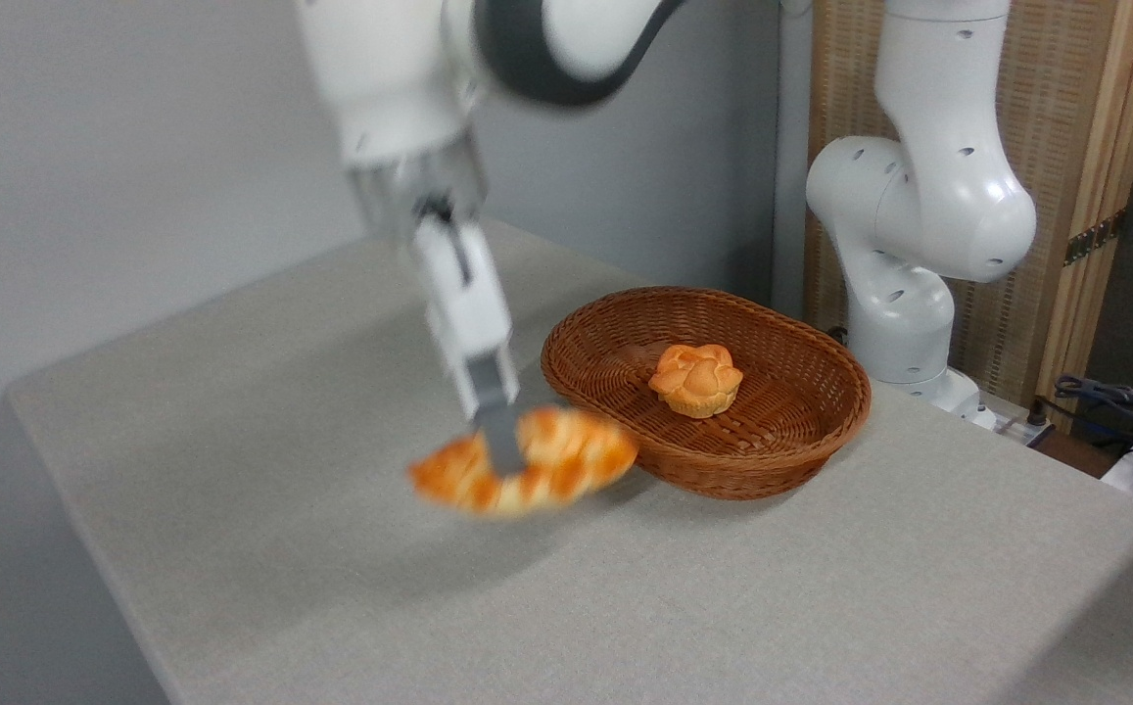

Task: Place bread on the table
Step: 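Lift the braided roll out of the basket and carry it beside the basket, then lower the braided roll onto the table and release it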

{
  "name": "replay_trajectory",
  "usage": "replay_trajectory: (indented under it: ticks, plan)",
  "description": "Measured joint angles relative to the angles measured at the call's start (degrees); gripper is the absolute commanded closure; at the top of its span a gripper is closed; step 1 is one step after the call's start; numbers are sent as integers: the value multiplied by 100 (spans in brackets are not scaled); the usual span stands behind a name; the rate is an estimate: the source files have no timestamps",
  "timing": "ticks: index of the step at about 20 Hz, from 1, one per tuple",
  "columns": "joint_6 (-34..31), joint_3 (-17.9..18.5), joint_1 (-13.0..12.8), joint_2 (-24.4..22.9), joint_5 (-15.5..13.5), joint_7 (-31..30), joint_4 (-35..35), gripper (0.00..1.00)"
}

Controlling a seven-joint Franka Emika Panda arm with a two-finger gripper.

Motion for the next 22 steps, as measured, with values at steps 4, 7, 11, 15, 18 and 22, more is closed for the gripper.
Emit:
replay_trajectory:
  ticks: [4, 7, 11, 15, 18, 22]
  plan:
    - [389, -17, -25, 591, 338, -506, 24, 0]
    - [386, -30, -86, 607, 345, -607, 24, 0]
    - [378, -47, -192, 702, 73, -686, -91, 0]
    - [381, -34, -205, 766, -356, -692, -92, 0]
    - [381, 20, -202, 747, -634, -693, -44, 0]
    - [388, 174, -182, 607, -980, -729, 201, 0]
